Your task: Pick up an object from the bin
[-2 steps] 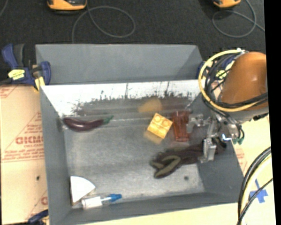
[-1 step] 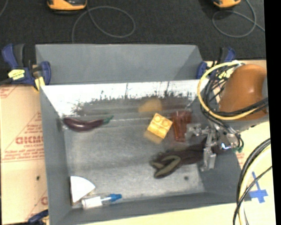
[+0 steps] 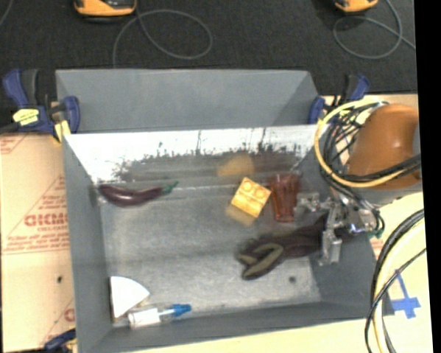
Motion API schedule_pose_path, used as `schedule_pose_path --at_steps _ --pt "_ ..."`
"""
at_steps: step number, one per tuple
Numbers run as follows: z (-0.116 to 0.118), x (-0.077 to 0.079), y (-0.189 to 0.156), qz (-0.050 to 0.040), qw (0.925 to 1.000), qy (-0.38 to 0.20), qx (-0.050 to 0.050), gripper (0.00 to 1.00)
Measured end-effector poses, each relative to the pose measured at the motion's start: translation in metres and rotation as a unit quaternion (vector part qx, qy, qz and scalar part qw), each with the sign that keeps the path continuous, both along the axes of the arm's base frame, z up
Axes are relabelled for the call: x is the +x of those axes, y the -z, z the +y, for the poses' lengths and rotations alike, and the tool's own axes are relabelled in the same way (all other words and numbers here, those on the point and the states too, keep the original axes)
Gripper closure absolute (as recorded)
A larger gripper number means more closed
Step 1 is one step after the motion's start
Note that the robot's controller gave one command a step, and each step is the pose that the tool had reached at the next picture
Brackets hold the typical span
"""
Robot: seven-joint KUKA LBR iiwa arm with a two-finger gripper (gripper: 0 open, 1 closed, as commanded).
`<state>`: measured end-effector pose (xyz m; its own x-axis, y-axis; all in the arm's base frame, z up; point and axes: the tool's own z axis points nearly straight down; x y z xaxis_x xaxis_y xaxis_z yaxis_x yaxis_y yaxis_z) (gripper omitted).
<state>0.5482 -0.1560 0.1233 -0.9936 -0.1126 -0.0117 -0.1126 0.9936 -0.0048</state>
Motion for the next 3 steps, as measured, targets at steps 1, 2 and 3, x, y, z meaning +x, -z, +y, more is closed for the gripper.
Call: schedule_pose_path --at_steps 1,2,3 --pt "-0.010 0.022 0.045 -0.0002 0.9989 0.047 -0.001 0.00" --pt "-0.008 0.034 0.068 -0.0036 0.9987 0.051 0.000 1.00" --pt "-0.008 0.031 0.064 -0.0059 0.9985 0.055 0.000 1.00"
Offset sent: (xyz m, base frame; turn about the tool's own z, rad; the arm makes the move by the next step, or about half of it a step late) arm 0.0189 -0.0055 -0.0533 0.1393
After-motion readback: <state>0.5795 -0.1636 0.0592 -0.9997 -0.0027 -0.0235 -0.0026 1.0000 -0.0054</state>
